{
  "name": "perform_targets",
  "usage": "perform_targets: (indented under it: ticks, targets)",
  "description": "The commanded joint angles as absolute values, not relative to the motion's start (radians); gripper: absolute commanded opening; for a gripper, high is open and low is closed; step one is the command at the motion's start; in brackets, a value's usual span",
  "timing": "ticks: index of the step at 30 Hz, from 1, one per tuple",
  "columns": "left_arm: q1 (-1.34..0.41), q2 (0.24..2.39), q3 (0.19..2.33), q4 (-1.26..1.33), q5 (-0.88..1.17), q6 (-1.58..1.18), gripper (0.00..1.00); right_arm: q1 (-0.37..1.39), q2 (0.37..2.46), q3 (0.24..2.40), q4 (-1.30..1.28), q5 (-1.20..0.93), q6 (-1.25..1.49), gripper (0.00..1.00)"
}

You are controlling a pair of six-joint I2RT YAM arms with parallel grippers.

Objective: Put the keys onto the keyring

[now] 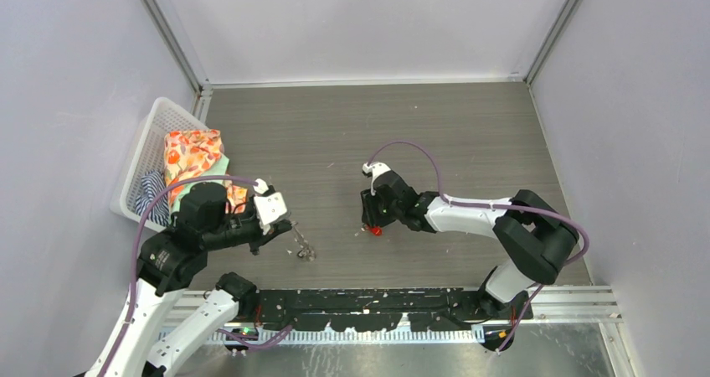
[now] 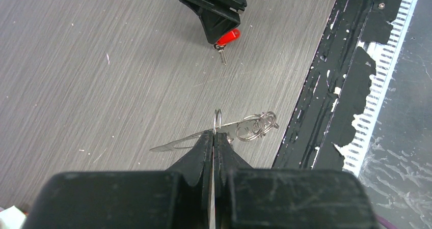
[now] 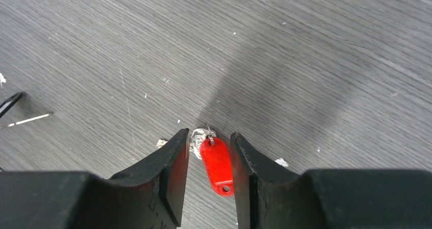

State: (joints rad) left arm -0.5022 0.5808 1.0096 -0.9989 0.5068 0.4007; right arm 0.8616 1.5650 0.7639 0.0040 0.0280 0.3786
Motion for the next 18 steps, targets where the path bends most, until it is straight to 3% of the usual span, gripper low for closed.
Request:
perform_targets:
  ticks: [1,18]
  targets:
    - [-0.502,0.588,1.050,-0.951,0.505,0.406,0.00,0.855,1.587,0.764,0.079,-0.055,0.403,0.39]
    - [-0.500,0.584,1.055,-0.948,0.503,0.410,0.00,0.829,1.597,0.758,0.081,-0.085,0.426,0.33]
